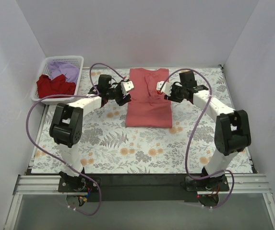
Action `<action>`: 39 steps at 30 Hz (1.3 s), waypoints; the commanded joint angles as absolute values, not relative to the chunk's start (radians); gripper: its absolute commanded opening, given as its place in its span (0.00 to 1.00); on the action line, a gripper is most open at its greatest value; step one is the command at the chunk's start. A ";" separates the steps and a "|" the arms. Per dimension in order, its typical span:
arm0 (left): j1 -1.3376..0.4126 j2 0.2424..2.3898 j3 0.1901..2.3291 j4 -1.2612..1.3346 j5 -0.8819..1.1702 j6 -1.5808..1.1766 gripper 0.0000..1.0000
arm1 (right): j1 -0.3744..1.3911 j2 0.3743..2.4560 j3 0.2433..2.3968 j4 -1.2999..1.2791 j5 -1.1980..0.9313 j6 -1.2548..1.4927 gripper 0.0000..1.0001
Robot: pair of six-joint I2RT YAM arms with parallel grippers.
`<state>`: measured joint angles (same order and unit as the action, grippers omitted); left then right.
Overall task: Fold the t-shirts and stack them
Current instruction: Fold the tshirt
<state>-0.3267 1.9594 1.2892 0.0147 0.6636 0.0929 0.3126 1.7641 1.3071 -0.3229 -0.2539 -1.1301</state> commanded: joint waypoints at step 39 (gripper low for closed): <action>-0.448 1.766 0.968 -0.092 0.719 0.232 0.00 | 0.453 1.611 0.929 -0.293 -0.224 -1.028 0.01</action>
